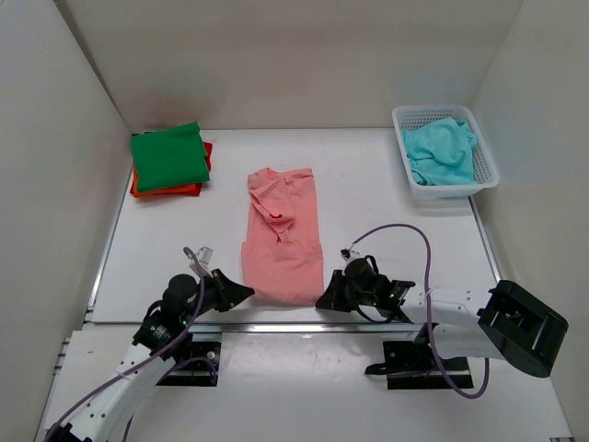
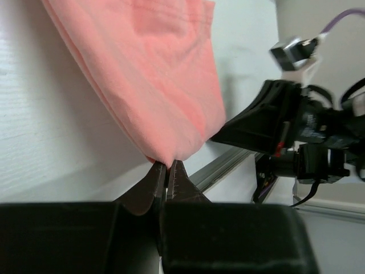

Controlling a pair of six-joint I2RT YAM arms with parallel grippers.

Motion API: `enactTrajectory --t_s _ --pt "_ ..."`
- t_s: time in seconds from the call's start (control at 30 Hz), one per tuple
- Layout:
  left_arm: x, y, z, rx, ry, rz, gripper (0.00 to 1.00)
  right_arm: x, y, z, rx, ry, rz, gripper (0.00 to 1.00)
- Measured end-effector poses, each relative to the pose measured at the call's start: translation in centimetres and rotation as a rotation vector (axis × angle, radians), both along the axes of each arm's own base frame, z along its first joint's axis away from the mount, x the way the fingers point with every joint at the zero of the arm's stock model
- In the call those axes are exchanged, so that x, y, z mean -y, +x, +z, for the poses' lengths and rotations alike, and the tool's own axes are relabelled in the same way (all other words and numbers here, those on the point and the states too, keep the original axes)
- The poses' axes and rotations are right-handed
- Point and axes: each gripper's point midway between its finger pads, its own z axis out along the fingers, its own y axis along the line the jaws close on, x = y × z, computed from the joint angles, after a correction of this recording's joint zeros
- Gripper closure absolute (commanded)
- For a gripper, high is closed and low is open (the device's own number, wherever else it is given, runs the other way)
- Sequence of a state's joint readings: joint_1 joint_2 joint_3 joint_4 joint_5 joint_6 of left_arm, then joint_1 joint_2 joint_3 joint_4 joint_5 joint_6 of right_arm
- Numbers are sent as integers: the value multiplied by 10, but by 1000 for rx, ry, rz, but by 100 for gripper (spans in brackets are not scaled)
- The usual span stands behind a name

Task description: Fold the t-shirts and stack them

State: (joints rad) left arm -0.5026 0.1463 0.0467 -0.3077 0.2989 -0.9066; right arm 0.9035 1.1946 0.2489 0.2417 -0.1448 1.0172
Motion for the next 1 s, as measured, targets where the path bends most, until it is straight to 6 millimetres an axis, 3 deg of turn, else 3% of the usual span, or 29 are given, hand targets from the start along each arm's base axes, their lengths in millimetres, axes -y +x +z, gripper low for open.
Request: enactTrajectory --t_s 0.23,0.43,0.5,0.57,0.73,1.0 --pt "-11 -18 -41 -152 127 -14 100 -7 4 39 42 -40 77 99" --pt "-18 -26 -54 -256 204 -25 100 -2 19 70 40 -42 127 100" --pt "-17 -23 -42 -268 224 -29 100 -9 32 85 50 -47 153 100" --pt "-13 -9 -17 -244 232 -28 100 -18 47 103 77 -37 179 100" --pt "-9 44 36 -169 225 31 100 -17 91 124 117 -51 188 100" --pt "-13 116 66 -126 239 106 100 -5 162 146 151 -102 202 100"
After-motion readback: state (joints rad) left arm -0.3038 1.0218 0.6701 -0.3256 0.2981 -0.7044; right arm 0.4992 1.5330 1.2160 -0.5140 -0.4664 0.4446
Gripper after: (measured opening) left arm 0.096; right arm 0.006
